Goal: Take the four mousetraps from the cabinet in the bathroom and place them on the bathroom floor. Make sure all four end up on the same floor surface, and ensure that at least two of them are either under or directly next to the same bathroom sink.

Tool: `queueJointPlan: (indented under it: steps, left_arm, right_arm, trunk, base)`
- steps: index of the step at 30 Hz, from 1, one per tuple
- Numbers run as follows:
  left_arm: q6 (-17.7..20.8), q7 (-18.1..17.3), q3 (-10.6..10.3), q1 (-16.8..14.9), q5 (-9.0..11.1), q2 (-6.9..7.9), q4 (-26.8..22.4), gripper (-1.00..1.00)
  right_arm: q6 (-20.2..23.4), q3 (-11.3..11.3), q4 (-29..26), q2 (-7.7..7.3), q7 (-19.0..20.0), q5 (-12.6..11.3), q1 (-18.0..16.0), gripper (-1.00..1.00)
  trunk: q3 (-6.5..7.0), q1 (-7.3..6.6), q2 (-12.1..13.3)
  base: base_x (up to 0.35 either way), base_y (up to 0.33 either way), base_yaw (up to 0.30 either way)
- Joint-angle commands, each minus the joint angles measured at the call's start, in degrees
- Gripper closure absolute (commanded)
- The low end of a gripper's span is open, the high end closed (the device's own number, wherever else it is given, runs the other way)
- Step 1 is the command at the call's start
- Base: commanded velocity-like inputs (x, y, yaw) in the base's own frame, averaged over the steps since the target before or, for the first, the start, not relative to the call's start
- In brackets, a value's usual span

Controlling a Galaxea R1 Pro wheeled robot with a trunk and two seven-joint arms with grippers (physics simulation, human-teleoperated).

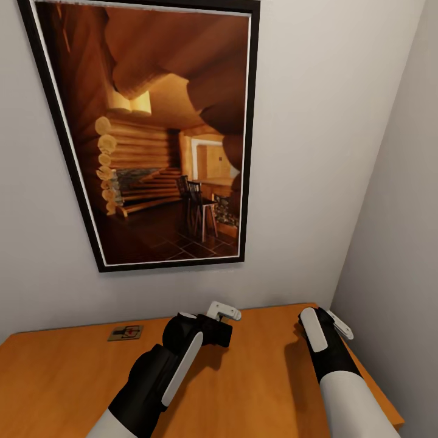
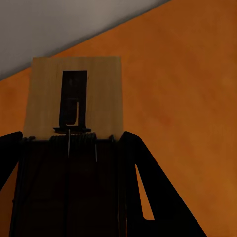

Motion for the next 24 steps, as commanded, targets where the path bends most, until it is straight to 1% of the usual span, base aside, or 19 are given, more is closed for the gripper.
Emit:
queueJointPlan:
  steps: [1, 6, 11, 24]
  left_arm:
    - [0.25, 0.23, -0.03, -0.06, 0.20, 0.00, -0.05, 1.00]
    - [0.25, 0.23, -0.03, -0.06, 0.20, 0.00, -0.05, 1.00]
    - [0.24, 0.23, -0.03, -0.06, 0.20, 0.00, -0.05, 1.00]
    - [0.25, 0.23, -0.03, -0.06, 0.20, 0.00, -0.05, 1.00]
  right_arm:
    - [0.35, -0.14, -0.10, 0.03, -0.22, -0.39, -0.02, -1.00]
    - [0.30, -0.14, -0.12, 0.02, -0.28, -0.34, -0.02, -1.00]
    - [0.29, -0.14, -0.13, 0.02, -0.35, -0.30, -0.02, -1.00]
    - [0.29, -0.14, -0.13, 0.02, -0.48, -0.29, -0.02, -1.00]
  trunk:
    - [-0.11, 0.02, -0.06]
    - [-0.11, 0.02, -0.06]
    - [-1.00, 1.12, -2.07]
    - [-1.00, 1.12, -2.07]
  base:
    - [0.000, 0.000, 0.000]
    - [0.000, 0.000, 0.000]
    - [0.000, 0.000, 0.000]
    - [0.000, 0.000, 0.000]
